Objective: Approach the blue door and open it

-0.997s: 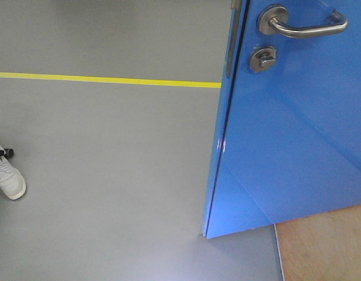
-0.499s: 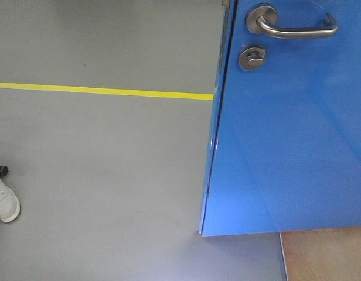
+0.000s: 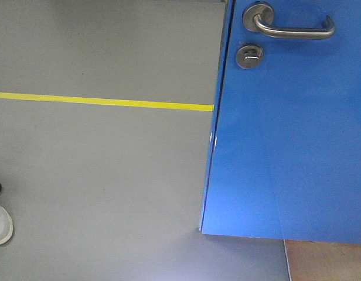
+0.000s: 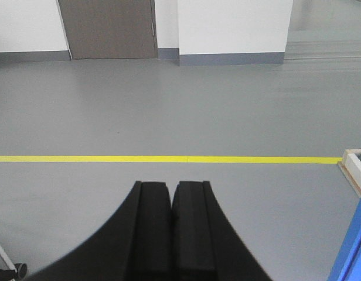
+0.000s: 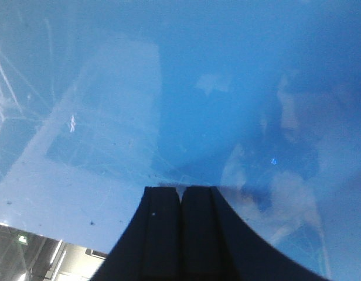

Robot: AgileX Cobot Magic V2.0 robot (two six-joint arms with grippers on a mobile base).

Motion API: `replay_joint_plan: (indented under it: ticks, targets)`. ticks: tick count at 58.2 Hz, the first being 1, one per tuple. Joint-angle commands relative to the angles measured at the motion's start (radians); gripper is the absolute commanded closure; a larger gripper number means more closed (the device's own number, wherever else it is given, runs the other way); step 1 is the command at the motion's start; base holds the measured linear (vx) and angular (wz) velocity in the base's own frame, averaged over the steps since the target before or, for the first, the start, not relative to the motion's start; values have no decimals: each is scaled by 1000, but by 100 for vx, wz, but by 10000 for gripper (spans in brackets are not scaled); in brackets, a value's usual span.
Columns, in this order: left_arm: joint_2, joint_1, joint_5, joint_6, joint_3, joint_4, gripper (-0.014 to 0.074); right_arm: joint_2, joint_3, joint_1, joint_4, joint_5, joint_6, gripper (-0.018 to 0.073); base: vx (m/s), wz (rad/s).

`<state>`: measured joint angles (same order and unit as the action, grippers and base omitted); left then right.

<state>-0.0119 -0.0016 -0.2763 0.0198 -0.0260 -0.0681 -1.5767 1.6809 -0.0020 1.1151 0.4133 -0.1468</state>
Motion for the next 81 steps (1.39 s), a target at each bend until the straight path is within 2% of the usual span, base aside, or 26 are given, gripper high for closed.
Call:
replay_joint_plan:
  ticks: [1,39,81]
  targets:
    - [-12,-7,85,7,26,2,524,27,31,-6,10,-84,10,547,22,1]
    - [-12,-7,85,7,26,2,524,27,31,-6,10,-84,10,547,17,-1]
    - [-12,-7,85,7,26,2,524,27,31,-6,10,-84,10,547,2,-2]
